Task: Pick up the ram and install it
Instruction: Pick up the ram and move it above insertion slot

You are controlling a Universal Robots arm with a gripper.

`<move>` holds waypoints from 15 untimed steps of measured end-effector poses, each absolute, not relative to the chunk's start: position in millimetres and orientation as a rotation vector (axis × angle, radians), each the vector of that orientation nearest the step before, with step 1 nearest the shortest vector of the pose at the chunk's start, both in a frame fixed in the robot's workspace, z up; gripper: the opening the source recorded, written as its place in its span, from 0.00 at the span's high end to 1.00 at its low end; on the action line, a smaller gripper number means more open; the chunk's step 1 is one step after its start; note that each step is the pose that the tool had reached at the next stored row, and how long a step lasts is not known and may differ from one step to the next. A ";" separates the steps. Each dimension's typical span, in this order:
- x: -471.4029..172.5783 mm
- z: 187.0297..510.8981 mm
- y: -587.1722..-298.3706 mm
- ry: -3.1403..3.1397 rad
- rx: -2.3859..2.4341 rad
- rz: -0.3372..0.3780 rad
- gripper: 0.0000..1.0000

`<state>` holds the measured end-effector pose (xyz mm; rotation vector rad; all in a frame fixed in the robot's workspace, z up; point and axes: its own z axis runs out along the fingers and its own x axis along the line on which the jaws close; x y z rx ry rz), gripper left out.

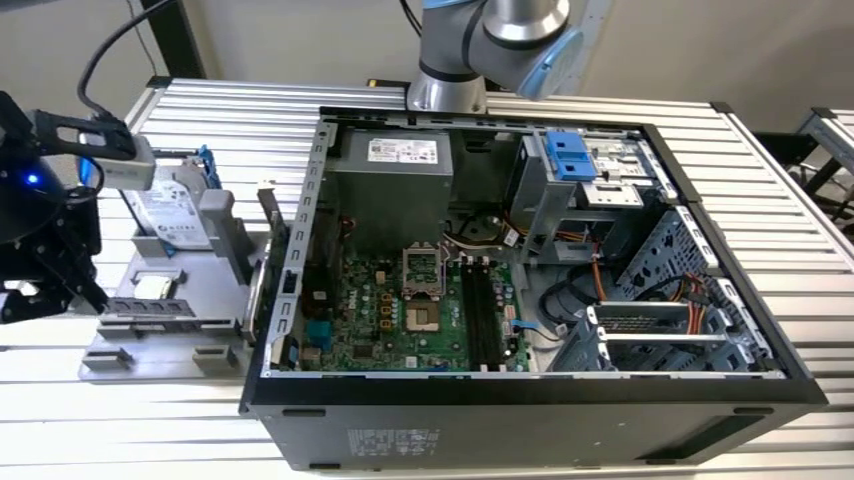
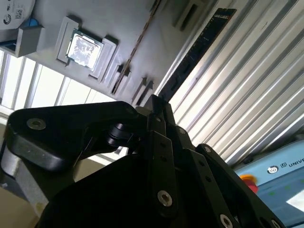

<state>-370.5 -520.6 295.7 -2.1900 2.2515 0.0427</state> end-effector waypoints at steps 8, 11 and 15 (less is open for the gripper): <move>-371.0 325.5 -520.5 2.251 -2.189 0.042 1.00; -371.2 335.9 -520.5 2.251 -2.189 0.042 1.00; -371.3 351.5 -520.4 2.250 -2.189 0.041 1.00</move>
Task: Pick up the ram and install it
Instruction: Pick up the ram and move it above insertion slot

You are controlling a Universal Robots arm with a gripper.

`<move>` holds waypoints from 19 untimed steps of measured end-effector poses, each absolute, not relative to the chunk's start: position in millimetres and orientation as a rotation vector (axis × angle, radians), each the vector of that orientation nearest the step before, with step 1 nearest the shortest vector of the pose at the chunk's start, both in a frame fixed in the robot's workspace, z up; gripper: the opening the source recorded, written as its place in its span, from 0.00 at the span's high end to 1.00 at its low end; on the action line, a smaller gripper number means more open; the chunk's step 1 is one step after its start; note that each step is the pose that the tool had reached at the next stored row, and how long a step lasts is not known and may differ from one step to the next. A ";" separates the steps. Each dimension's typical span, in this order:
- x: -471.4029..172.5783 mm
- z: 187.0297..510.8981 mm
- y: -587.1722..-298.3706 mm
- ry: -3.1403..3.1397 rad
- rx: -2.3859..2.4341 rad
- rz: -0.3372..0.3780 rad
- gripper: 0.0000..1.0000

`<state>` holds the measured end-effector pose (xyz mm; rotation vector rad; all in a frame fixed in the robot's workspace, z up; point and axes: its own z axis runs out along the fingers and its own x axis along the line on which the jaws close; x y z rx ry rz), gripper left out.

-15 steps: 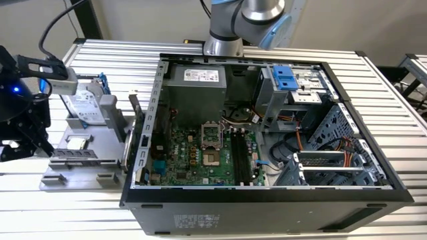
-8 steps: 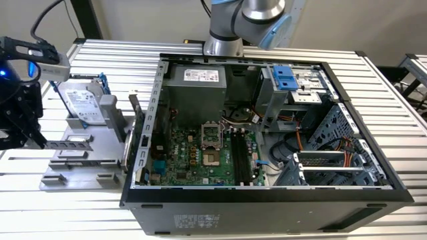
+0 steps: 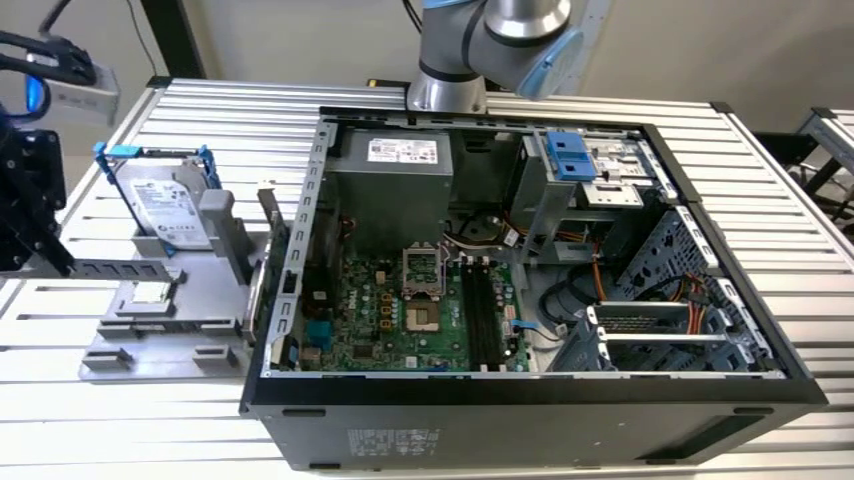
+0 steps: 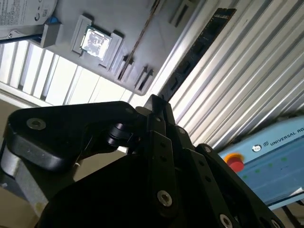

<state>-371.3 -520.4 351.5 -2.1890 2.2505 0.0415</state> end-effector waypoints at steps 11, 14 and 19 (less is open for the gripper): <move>-371.5 383.1 -520.4 2.250 -2.188 0.043 1.00; -371.5 383.2 -520.4 2.250 -2.188 0.043 1.00; -371.5 383.3 -520.4 2.250 -2.188 0.043 1.00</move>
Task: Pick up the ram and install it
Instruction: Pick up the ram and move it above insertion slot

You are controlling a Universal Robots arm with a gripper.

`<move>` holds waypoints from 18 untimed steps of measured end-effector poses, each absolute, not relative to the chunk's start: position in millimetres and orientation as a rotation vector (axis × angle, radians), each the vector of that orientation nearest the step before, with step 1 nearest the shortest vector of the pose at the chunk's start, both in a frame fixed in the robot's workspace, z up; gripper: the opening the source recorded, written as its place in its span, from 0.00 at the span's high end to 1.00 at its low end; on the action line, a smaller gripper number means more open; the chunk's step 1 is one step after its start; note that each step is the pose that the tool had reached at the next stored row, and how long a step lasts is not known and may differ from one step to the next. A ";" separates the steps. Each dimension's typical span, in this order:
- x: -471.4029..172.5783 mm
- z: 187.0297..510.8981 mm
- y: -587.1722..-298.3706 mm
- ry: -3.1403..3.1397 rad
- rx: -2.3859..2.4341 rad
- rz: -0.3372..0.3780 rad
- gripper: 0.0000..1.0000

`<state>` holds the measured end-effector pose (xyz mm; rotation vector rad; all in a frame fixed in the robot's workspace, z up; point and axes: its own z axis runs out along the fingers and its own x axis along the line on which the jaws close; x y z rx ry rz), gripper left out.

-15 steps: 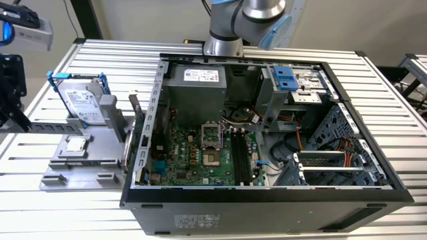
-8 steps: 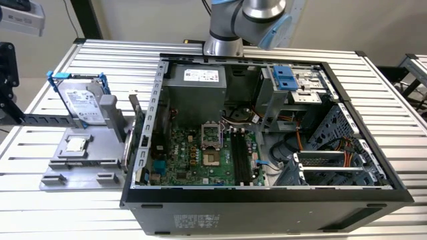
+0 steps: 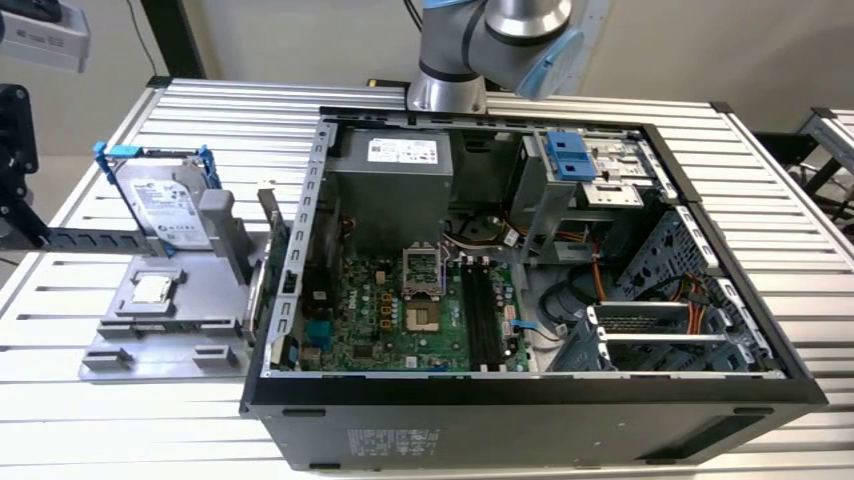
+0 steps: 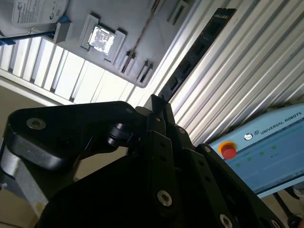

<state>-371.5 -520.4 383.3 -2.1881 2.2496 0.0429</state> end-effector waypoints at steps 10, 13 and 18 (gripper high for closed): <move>-357.1 383.4 -520.4 2.250 -2.188 0.043 1.00; -350.8 383.4 -520.4 2.250 -2.188 0.043 1.00; -341.4 383.3 -520.4 2.250 -2.188 0.043 1.00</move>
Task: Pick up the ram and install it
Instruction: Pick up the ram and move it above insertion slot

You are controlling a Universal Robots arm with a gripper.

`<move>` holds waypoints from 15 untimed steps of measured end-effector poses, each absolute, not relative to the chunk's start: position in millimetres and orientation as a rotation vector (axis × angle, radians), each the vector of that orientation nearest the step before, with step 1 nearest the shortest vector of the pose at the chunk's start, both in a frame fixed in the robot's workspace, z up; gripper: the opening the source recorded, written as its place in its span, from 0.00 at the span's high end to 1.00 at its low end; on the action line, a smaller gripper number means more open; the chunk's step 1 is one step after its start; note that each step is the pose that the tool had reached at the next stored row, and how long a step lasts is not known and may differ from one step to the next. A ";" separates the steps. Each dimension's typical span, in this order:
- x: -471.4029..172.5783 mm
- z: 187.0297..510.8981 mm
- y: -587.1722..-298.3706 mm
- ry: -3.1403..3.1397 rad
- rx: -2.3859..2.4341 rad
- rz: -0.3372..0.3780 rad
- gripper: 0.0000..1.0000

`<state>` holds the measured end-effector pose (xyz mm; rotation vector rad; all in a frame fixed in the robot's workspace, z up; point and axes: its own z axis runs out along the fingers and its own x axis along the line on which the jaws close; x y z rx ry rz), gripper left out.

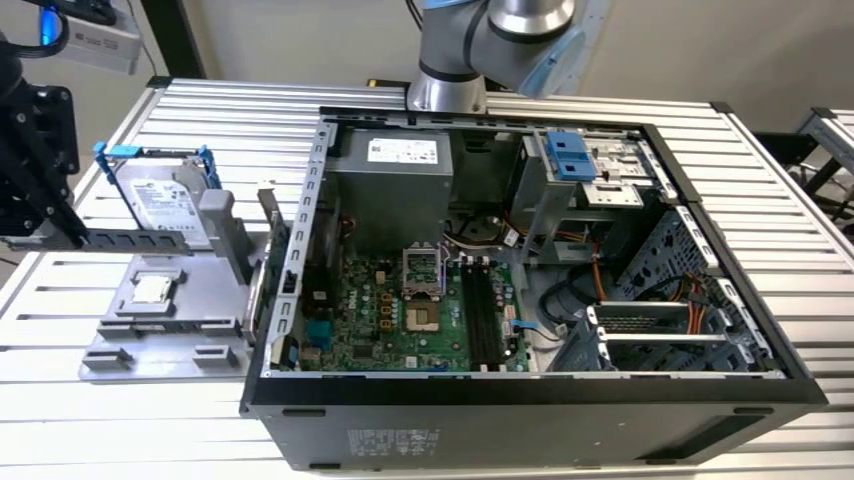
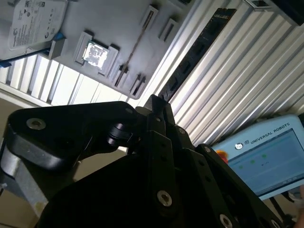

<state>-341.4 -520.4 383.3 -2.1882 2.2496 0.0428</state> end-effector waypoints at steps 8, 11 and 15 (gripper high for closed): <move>-331.9 385.2 -520.3 2.247 -2.190 0.042 1.00; -326.6 385.6 -520.3 2.247 -2.190 0.042 1.00; -317.8 385.6 -520.3 2.246 -2.191 0.042 1.00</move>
